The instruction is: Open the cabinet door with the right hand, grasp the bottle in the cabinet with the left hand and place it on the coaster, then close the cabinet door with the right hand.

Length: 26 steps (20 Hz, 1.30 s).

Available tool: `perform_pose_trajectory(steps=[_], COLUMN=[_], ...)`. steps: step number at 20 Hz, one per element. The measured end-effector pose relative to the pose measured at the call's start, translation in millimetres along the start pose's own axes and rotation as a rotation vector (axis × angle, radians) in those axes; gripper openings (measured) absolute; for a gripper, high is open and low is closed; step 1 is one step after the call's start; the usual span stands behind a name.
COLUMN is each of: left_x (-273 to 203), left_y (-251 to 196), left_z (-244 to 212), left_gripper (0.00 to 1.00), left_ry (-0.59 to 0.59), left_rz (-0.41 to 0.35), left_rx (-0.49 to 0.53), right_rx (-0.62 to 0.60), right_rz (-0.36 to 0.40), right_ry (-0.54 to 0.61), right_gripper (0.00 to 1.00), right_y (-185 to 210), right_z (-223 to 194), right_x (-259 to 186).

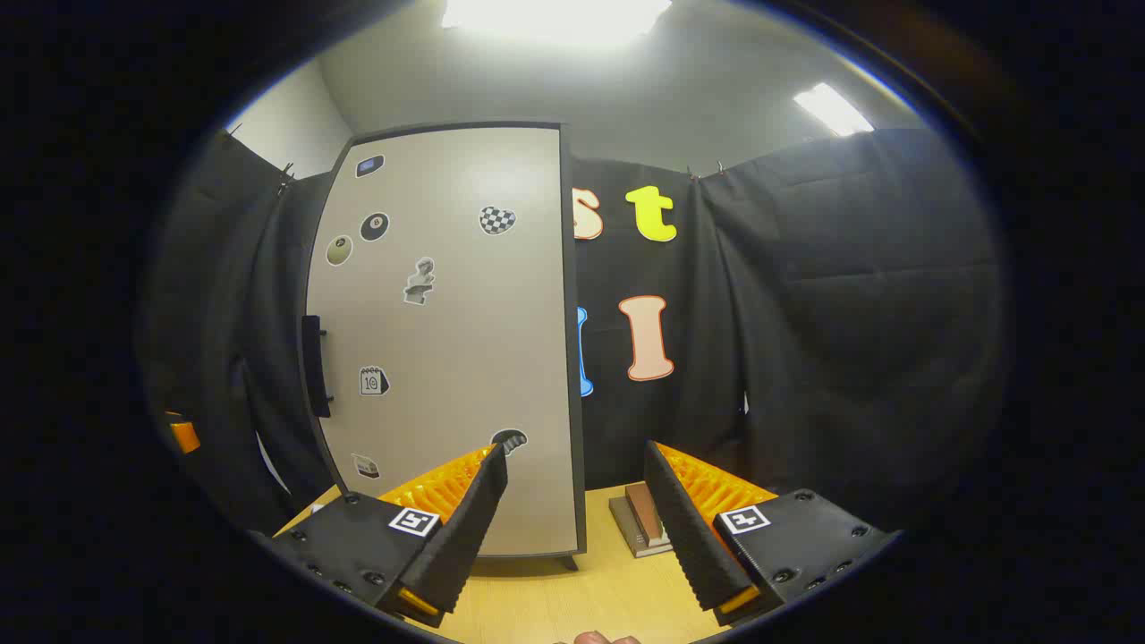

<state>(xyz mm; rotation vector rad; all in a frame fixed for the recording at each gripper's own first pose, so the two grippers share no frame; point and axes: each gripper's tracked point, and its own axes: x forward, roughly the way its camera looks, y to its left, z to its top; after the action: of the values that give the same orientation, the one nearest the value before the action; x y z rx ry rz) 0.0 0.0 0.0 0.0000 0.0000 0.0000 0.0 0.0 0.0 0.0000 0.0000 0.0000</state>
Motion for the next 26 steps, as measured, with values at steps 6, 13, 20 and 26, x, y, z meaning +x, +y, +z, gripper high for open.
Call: perform_pose_trajectory(steps=[6,13,20,26], left_x=[2,-9,-20,-34], left_y=[3,12,23,37], left_z=[-14,-19,-31,-49], left_gripper=[0.87,0.86,0.85,0.87], left_ry=[0.024,0.028,0.045,0.068], left_rz=[0.009,0.032,0.068,0.104], left_rx=[-0.048,-0.067,-0.058,-0.1], right_rx=[0.002,0.009,0.008,0.046], right_rz=[0.014,0.048,0.113,0.194], right_ry=[-0.002,0.012,0.002,0.0], right_gripper=[0.98,0.98,0.98,0.98], right_y=[6,19,48,91], right_z=[3,6,25,53], right_x=[-2,-2,6,23])
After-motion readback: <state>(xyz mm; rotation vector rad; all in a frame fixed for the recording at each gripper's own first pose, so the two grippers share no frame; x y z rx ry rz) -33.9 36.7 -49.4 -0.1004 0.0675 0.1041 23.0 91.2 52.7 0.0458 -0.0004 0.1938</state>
